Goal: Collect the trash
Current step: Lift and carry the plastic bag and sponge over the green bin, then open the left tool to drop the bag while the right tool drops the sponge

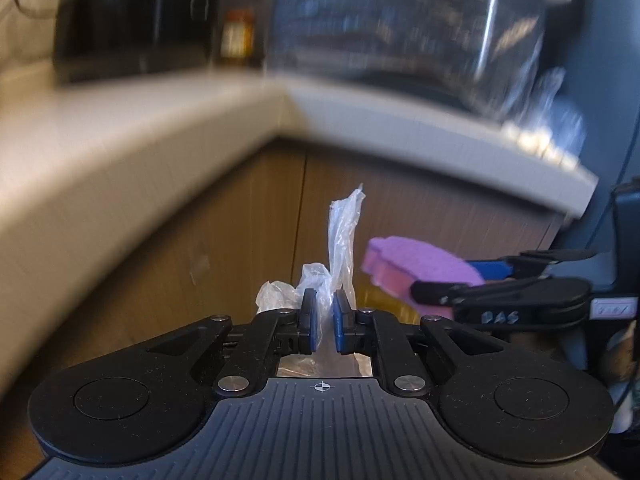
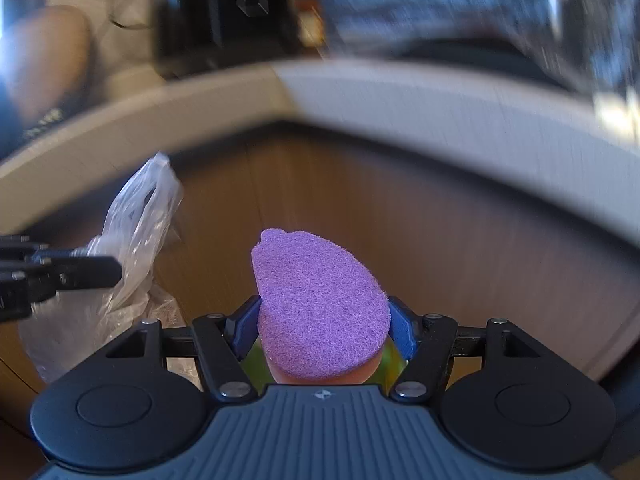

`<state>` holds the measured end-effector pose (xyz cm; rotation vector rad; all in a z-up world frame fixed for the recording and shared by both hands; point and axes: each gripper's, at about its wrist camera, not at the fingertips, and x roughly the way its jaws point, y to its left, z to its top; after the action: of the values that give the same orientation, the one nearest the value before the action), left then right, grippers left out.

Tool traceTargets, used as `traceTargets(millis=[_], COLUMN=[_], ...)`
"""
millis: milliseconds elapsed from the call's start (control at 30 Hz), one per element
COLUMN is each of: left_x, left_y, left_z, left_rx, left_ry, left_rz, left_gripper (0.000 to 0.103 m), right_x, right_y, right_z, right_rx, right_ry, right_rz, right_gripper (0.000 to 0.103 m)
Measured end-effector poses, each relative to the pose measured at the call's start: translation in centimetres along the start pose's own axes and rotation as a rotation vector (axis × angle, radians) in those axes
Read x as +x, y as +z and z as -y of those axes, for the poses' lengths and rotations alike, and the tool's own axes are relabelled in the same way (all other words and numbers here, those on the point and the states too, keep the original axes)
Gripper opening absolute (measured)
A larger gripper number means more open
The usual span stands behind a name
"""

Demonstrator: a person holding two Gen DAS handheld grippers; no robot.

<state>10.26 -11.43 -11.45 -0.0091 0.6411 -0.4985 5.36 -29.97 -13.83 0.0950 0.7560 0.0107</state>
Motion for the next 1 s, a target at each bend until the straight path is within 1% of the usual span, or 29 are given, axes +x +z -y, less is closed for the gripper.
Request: traceTargets(millis=[67, 167, 233, 267, 333, 433, 533, 600, 733, 833, 867, 900, 967, 1000], left_x=[2.0, 4.1, 4.9, 5.2, 5.3, 5.0, 4.8, 5.3, 8.0, 11.2, 12.7, 14.5, 18.6, 20.3], left_y=[-1.2, -2.9, -3.8, -4.1, -4.5, -4.0, -3.1, -2.3, -1.7, -3.0, -3.9, -4.9, -7.3, -8.5], left_z=[0.1, 0.0, -0.3, -0.4, -0.8, -0.7, -0.3, -0.2, -0.4, -1.1, -1.6, -2.2, -3.6, -4.4], left_rx=[-0.012, -0.041, -0.065, -0.076, -0.091, -0.073, -0.059, -0.069, -0.118, -0.188, -0.223, -0.253, -0.327, -0.375], left_ry=[0.017, 0.03, 0.038, 0.045, 0.064, 0.099, 0.094, 0.083, 0.072, 0.052, 0.038, 0.019, 0.006, 0.01], left_rz=[-0.056, -0.113, -0.147, -0.162, -0.169, -0.132, -0.074, -0.051, -0.021, -0.041, -0.062, -0.112, -0.277, -0.35], left_gripper=[0.012, 0.012, 0.012, 0.012, 0.012, 0.012, 0.012, 0.012, 0.012, 0.013, 0.014, 0.014, 0.018, 0.018], right_x=[2.0, 5.2, 6.7, 7.0, 6.8, 6.1, 6.6, 6.9, 7.0, 7.1, 7.1, 7.2, 7.5, 7.7], right_y=[-1.0, -2.2, -3.0, -3.2, -3.1, -3.1, -3.2, -3.2, -3.1, -3.2, -3.1, -3.1, -3.2, -3.3], right_z=[0.9, 2.1, 3.0, 3.5, 4.6, 5.3, 5.4, 5.2, 4.9, 4.9, 4.9, 4.9, 4.8, 4.7], right_rx=[0.03, 0.107, 0.149, 0.17, 0.217, 0.239, 0.253, 0.253, 0.241, 0.239, 0.237, 0.234, 0.227, 0.224], right_ry=[0.004, 0.061, 0.051, 0.045, 0.033, -0.002, 0.001, -0.001, -0.023, -0.037, -0.041, -0.046, -0.053, -0.052], right_rz=[-0.079, -0.209, -0.279, -0.292, -0.28, -0.242, -0.262, -0.268, -0.254, -0.258, -0.26, -0.264, -0.277, -0.284], right_gripper=[0.066, 0.066, 0.066, 0.066, 0.066, 0.066, 0.066, 0.066, 0.066, 0.066, 0.066, 0.066, 0.066, 0.066])
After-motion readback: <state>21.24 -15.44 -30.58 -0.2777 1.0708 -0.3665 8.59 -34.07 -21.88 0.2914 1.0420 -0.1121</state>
